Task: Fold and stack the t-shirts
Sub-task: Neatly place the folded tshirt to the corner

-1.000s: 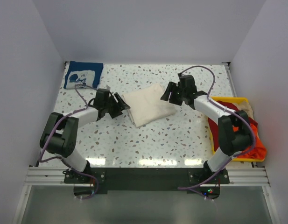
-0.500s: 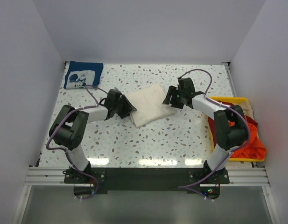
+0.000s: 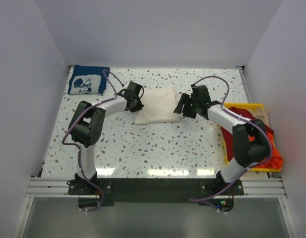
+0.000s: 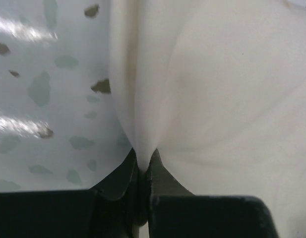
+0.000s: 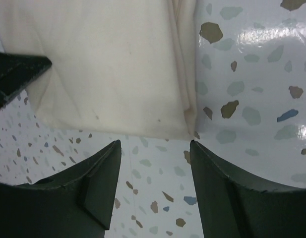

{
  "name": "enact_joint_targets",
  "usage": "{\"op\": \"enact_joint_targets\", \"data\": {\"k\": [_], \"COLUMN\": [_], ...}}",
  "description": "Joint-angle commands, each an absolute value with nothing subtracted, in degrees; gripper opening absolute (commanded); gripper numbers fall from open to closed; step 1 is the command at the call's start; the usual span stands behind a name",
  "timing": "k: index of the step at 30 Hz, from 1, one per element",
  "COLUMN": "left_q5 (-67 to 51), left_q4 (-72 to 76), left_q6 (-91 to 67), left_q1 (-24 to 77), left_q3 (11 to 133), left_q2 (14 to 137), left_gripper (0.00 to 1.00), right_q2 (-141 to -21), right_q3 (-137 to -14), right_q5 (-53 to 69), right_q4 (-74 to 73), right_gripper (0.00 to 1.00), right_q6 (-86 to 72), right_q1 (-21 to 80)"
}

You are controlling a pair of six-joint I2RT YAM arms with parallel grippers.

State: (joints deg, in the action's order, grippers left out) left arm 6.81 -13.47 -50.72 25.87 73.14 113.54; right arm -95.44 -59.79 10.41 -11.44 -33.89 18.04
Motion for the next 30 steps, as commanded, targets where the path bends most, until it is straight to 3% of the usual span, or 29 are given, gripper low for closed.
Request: {"op": "enact_joint_targets", "data": {"k": [1, 15, 30], "left_q5": [24.57, 41.31, 45.88], "left_q4": [-25.04, -35.25, -20.13], "left_q6": [-37.11, -6.08, 10.45], "left_q1": [23.47, 14.24, 8.35], "left_q3": [81.72, 123.9, 131.57], "left_q2": [117.41, 136.14, 137.2], "left_gripper": [0.0, 0.0, 0.0], "right_q2": [-88.25, -74.54, -71.28], "right_q3": [-57.23, -47.2, -41.31], "right_q5": [12.92, 17.4, 16.09], "right_q4": [-11.51, -15.55, -16.61], "right_gripper": [0.61, 0.61, 0.61], "right_q6": [-35.59, -33.31, -30.94], "right_q1": [18.45, 21.18, 21.62]}}
